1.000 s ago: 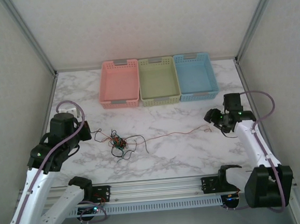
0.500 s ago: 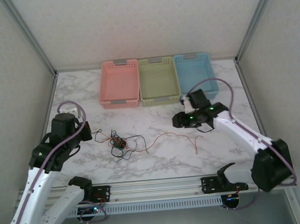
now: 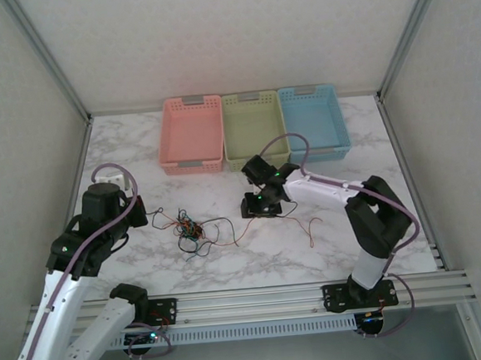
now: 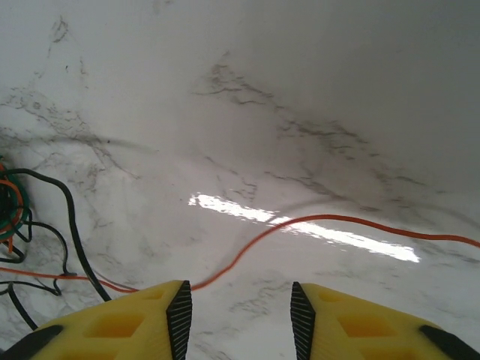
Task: Untangle the cables
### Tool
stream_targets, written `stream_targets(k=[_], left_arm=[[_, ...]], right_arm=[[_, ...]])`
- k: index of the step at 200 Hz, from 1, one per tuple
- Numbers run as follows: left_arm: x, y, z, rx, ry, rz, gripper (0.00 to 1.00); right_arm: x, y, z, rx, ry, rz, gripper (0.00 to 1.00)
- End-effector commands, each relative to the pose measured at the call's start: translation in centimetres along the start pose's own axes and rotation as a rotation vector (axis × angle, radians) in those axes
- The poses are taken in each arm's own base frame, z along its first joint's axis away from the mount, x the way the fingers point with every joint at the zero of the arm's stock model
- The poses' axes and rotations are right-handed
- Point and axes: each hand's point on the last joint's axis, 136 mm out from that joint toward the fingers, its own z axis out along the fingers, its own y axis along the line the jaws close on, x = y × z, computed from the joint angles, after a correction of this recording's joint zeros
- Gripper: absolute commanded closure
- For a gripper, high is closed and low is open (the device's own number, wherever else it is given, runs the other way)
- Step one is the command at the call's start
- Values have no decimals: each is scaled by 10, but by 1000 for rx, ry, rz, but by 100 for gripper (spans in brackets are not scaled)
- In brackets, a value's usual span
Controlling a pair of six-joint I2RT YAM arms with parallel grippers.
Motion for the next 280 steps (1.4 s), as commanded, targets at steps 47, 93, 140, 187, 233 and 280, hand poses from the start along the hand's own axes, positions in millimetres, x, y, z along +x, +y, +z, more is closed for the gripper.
stream_targets(k=[47,93,140,187,233,280], left_arm=[[-1,3,0,-4,-17,-13,100],[0,2,1,-2,-10,-11,100],[0,2,1,1,-9,-11,100],[0,1,2,4,-8,-10,100],[0,3,1,-4,-13,-11,100],[-6,19,-7,-85,-70,-28,100]], right_arm=[[10,0,23,176,26,105,62],[13,-2,32,218,33,133,63],[12,-2,43,257,34,128,65],[14,-9,47,285,36,127,79],[4,-7,34,271,-31,107,100],[-17,-38,-6,324,-138,99,100]])
